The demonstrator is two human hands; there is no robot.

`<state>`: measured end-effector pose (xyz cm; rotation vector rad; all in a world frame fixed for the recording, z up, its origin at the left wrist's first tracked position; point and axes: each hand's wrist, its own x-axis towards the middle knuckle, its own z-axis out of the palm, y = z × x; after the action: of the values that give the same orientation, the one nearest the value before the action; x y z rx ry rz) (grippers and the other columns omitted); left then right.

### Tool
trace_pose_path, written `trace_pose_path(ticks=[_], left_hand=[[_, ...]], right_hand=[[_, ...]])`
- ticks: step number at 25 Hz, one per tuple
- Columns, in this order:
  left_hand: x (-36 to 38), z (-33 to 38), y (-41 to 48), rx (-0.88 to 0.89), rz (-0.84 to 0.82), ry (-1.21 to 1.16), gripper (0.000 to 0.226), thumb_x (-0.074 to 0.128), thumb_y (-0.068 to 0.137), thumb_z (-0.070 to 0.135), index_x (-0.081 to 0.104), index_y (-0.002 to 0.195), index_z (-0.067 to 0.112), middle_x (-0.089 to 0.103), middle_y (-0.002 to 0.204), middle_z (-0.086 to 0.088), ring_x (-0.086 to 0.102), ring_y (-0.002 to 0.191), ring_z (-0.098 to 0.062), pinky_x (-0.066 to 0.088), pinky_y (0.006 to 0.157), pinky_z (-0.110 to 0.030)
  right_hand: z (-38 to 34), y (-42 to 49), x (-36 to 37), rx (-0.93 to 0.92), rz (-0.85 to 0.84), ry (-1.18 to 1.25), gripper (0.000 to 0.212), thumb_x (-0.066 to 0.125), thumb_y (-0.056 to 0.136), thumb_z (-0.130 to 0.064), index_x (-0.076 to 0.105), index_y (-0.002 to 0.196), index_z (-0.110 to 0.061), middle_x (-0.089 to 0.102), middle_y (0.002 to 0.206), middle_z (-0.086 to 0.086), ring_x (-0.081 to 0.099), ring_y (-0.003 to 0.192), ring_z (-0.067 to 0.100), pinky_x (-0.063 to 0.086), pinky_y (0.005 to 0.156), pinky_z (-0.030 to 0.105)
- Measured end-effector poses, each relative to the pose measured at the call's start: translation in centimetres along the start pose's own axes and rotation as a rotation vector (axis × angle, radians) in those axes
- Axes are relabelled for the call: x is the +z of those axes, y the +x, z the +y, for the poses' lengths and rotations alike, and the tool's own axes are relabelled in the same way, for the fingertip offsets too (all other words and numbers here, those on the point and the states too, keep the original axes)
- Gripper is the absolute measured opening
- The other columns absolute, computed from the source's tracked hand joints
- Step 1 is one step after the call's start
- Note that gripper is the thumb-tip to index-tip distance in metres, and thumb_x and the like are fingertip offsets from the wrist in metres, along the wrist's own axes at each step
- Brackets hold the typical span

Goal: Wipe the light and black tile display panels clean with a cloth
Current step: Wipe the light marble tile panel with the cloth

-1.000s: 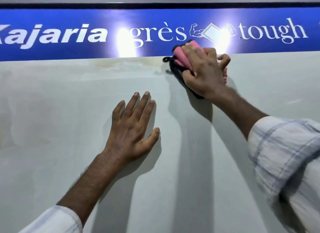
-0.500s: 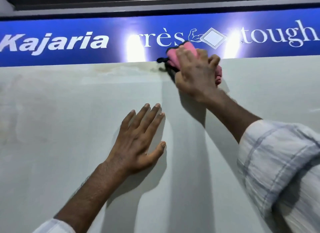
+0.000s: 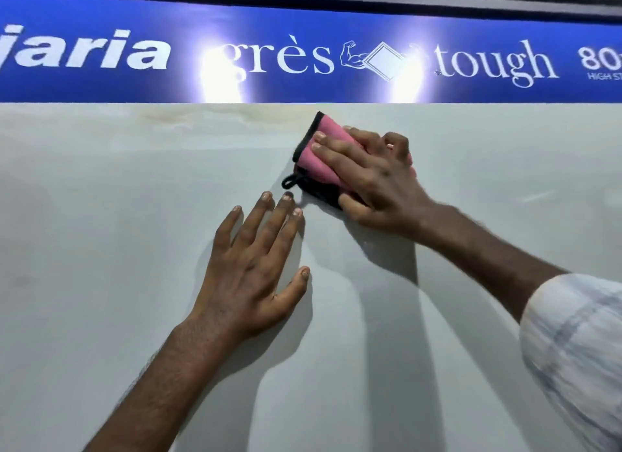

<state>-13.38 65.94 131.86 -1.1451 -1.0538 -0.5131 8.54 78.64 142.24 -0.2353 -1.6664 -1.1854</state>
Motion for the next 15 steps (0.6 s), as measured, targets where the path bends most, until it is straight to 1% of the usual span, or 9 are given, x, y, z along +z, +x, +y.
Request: trace_pose_path(ticks=[2,5,6,7,8,10,12,13,15], left_hand=[[0.1,-0.2,0.0,0.004,-0.002,-0.022,0.077,0.04,0.097,0.054,0.041,0.159,0.009,0.027,0.171,-0.01,0.023,0.159,-0.031,0.024,0.123,-0.059],[0.4,-0.2,-0.1,0.011,-0.001,-0.035,0.077,0.04,0.097,0.054,0.04,0.159,0.009,0.026,0.171,-0.01,0.023,0.159,-0.031,0.022,0.124,-0.058],[0.4,-0.2,-0.1,0.011,0.001,-0.044,0.077,0.04,0.097,0.054,0.04,0.159,0.009,0.027,0.171,-0.01,0.023,0.159,-0.031,0.022,0.124,-0.057],[0.3,-0.1,-0.2,0.01,0.001,-0.048,0.077,0.04,0.097,0.054,0.041,0.159,0.009,0.028,0.17,-0.01,0.024,0.158,-0.031,0.022,0.124,-0.057],[0.1,-0.1,-0.3,0.012,-0.002,-0.049,0.076,0.041,0.096,0.053,0.043,0.158,0.009,0.03,0.17,-0.01,0.026,0.158,-0.031,0.023,0.124,-0.056],[-0.4,0.0,-0.6,0.017,-0.013,-0.051,0.072,0.042,0.096,0.052,0.049,0.153,0.008,0.034,0.168,-0.01,0.03,0.156,-0.031,0.024,0.122,-0.056],[-1.3,0.7,-1.0,0.014,-0.031,-0.044,0.068,0.043,0.096,0.05,0.054,0.149,0.009,0.034,0.168,-0.009,0.031,0.156,-0.03,0.022,0.121,-0.056],[-1.6,1.3,-1.2,0.007,-0.032,-0.055,0.067,0.044,0.096,0.05,0.054,0.149,0.01,0.032,0.169,-0.009,0.03,0.156,-0.03,0.022,0.121,-0.057],[-2.0,3.1,-1.6,-0.01,-0.037,-0.115,0.068,0.045,0.095,0.05,0.053,0.151,0.011,0.03,0.169,-0.009,0.029,0.157,-0.029,0.023,0.121,-0.057]], right_hand=[[2.9,-0.8,-0.6,0.039,-0.02,-0.028,0.076,0.042,0.082,-0.038,0.04,0.157,-0.026,0.039,0.163,-0.005,0.042,0.141,0.027,0.027,0.095,0.046],[7.0,0.5,-1.2,0.578,0.033,0.023,0.076,0.036,0.082,-0.04,0.035,0.158,-0.03,0.038,0.163,-0.006,0.042,0.138,0.031,0.03,0.096,0.049],[6.1,1.0,-1.2,0.683,0.041,0.02,0.076,0.035,0.082,-0.039,0.034,0.158,-0.029,0.037,0.163,-0.005,0.04,0.138,0.032,0.03,0.098,0.05],[4.4,1.1,-0.9,0.685,0.053,0.008,0.076,0.037,0.083,-0.037,0.034,0.158,-0.026,0.036,0.163,-0.004,0.04,0.139,0.033,0.03,0.099,0.05],[2.0,0.6,-0.5,0.59,0.056,0.004,0.076,0.04,0.083,-0.035,0.036,0.158,-0.024,0.037,0.163,-0.002,0.041,0.139,0.034,0.031,0.099,0.05],[-1.9,-2.1,-0.1,0.25,0.043,-0.007,0.075,0.044,0.082,-0.033,0.041,0.156,-0.022,0.04,0.162,-0.002,0.042,0.141,0.033,0.032,0.096,0.048],[-1.4,-4.2,-0.8,-0.051,-0.059,-0.006,0.074,0.044,0.083,-0.036,0.043,0.156,-0.022,0.037,0.164,-0.003,0.041,0.144,0.03,0.029,0.095,0.045],[0.5,-4.1,-1.1,-0.112,-0.068,-0.021,0.074,0.043,0.084,-0.038,0.042,0.156,-0.022,0.036,0.165,-0.004,0.04,0.145,0.029,0.027,0.096,0.045],[5.0,-3.2,-1.0,0.076,-0.047,-0.036,0.075,0.042,0.084,-0.041,0.039,0.157,-0.027,0.034,0.166,-0.004,0.041,0.144,0.029,0.028,0.098,0.047]])
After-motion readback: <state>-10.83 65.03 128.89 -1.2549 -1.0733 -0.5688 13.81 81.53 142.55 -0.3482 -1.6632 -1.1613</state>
